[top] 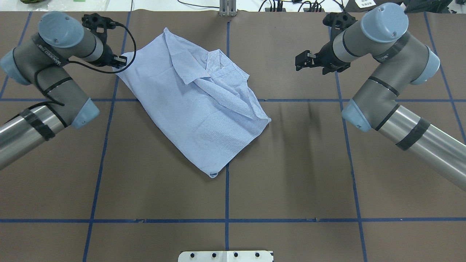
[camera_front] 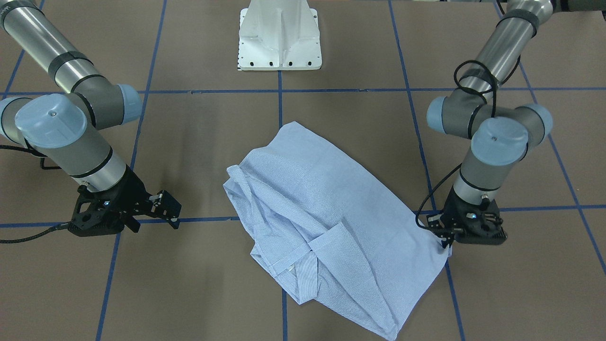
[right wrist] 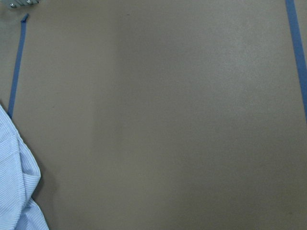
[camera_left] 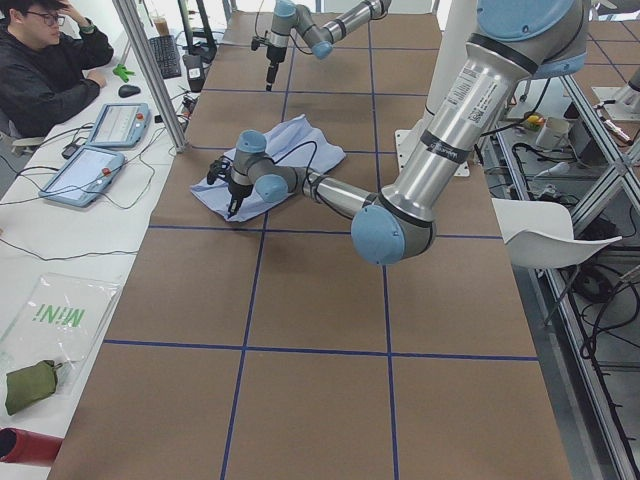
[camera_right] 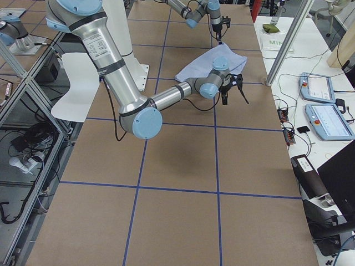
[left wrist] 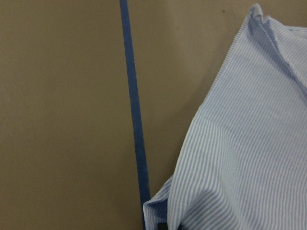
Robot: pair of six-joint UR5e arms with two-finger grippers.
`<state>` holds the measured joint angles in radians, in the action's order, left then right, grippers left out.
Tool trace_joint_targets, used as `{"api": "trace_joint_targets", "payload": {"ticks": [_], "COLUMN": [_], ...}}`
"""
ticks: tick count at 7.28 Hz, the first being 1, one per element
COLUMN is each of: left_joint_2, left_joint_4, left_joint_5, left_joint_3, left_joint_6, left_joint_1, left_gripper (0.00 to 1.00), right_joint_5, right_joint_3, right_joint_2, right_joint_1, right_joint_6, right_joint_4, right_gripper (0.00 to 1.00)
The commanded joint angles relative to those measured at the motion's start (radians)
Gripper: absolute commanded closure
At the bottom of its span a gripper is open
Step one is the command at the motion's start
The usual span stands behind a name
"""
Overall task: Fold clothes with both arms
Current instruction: 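Grasp the shirt's side edge with the left gripper and drag it farther away, then move the right gripper to the shirt's crumpled side edge and grasp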
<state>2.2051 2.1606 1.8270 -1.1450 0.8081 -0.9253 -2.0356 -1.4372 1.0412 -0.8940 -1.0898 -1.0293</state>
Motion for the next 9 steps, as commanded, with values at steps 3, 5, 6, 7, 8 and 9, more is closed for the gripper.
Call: {"api": "trace_joint_targets", "payload": {"ticks": [3, 5, 6, 7, 8, 9], "left_joint_2": [0.206, 0.112, 0.038, 0.009, 0.008, 0.007], "left_joint_4": [0.126, 0.137, 0.14, 0.139, 0.14, 0.139], "left_joint_5": [-0.029, 0.164, 0.207, 0.209, 0.209, 0.209], "left_joint_3": [0.274, 0.175, 0.097, 0.05, 0.048, 0.042], "left_joint_6": [-0.039, -0.228, -0.25, -0.241, -0.231, -0.231], "left_joint_1": [-0.07, -0.183, -0.199, -0.199, -0.198, -0.199], "left_gripper": [0.1, 0.0, 0.0, 0.0, 0.0, 0.0], "right_joint_5": [0.0, -0.003, -0.002, 0.03, 0.132, 0.197], "right_joint_3": [-0.012, -0.051, -0.09, -0.132, -0.181, -0.177], "right_joint_2": [-0.004, -0.019, -0.021, -0.026, -0.056, -0.137], "right_joint_1": [0.003, 0.023, 0.056, 0.111, 0.191, 0.255], "right_joint_6": [-0.01, -0.132, -0.231, -0.33, -0.375, -0.451], "right_joint_4": [0.0, -0.017, -0.018, -0.079, -0.194, -0.307], "right_gripper": [0.0, 0.0, 0.0, 0.0, 0.0, 0.0]}}
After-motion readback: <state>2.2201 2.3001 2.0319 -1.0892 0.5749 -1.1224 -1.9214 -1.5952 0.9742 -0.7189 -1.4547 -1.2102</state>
